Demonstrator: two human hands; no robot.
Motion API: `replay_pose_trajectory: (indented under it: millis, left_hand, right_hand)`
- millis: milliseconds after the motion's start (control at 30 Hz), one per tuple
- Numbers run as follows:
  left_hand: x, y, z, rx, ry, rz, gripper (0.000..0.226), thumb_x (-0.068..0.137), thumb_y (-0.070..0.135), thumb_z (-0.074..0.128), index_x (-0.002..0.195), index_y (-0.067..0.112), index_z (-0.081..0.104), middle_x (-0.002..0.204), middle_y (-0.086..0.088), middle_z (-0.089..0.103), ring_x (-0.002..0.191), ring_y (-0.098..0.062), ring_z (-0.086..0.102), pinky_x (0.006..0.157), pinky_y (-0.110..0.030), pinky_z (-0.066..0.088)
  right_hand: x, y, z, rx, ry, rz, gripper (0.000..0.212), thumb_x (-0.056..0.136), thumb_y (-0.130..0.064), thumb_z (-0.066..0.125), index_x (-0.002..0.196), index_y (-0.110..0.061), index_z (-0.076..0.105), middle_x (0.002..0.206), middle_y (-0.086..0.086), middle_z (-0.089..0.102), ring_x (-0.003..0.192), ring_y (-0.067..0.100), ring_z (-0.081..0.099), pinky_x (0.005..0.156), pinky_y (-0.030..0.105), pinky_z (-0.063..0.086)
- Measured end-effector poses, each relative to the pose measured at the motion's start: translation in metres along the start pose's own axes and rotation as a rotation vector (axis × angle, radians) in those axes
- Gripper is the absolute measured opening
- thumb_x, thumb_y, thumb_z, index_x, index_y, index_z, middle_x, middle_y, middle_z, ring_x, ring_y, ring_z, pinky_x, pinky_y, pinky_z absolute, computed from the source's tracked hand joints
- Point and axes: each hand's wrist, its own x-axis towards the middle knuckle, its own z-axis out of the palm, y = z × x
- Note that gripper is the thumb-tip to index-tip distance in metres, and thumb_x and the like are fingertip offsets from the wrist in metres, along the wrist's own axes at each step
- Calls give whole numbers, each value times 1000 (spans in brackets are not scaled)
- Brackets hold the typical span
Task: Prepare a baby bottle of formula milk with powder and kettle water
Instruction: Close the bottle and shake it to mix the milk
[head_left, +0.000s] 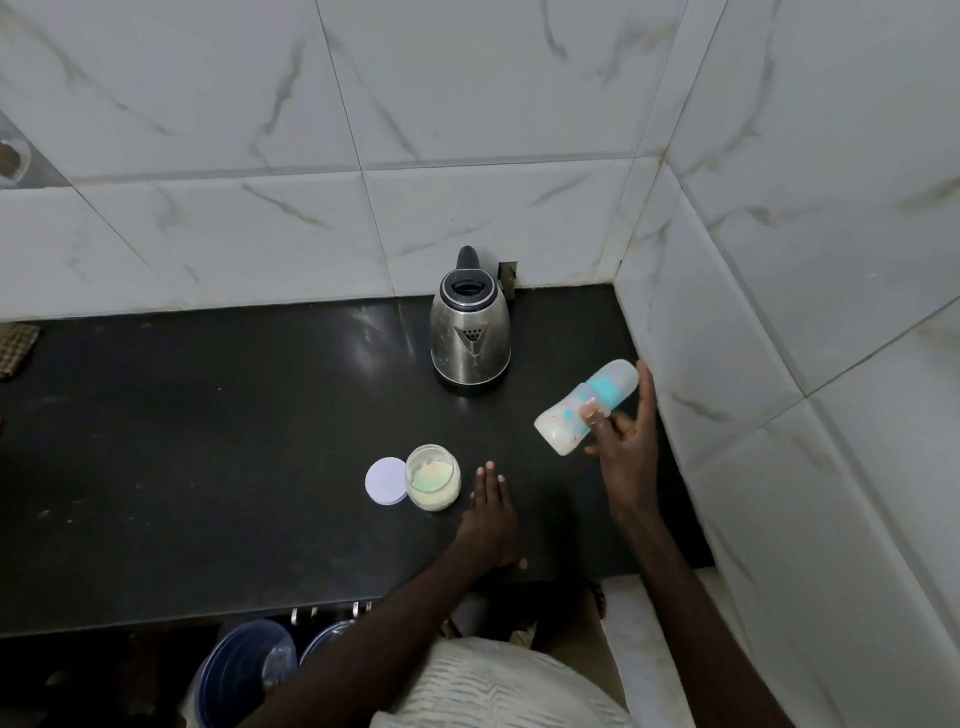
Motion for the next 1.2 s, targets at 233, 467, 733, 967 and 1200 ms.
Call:
replay_pose_trajectory:
  millis: [233, 467, 733, 967, 1200]
  left_hand:
    - [3, -4, 1, -28, -19, 17, 139, 77, 56, 82, 157, -9, -11, 159, -36, -27, 151, -51, -21, 127, -55, 5]
    - [5, -3, 3, -15, -18, 2, 138, 78, 57, 80, 155, -13, -11, 159, -38, -25, 151, -51, -20, 127, -56, 9]
    - [4, -4, 3, -30, 4, 4, 134, 81, 58, 77, 154, -14, -10, 158, -39, -24, 151, -53, -18, 126, -55, 5]
    - [14, -9, 14, -59, 23, 27, 145, 71, 67, 80, 159, -2, -12, 162, -35, -25, 144, -50, -35, 126, -59, 2]
    - [3, -5, 6, -84, 30, 10, 137, 80, 60, 77, 155, -13, -11, 159, -37, -25, 151, -50, -22, 127, -54, 4]
  right_hand:
    - [-23, 22, -3, -351, -286, 10, 86, 89, -22, 81, 156, -41, 32, 140, -3, 60, 106, 8, 71, 83, 23, 60]
    - [-11, 19, -3, -135, -56, 43, 81, 89, -18, 80, 152, -40, 34, 144, 6, 59, 115, 20, 71, 89, 39, 62]
    - [-7, 13, -2, -133, 19, 33, 80, 88, -16, 81, 151, -38, 36, 138, -2, 63, 112, 14, 71, 90, 35, 62]
    - [-29, 28, 6, -367, -273, 90, 81, 88, -18, 82, 152, -34, 34, 133, 8, 65, 102, 10, 73, 77, 17, 59]
    - [-9, 16, 10, -112, 173, 86, 74, 91, -17, 79, 150, -31, 36, 137, 10, 64, 100, 7, 72, 74, 20, 59]
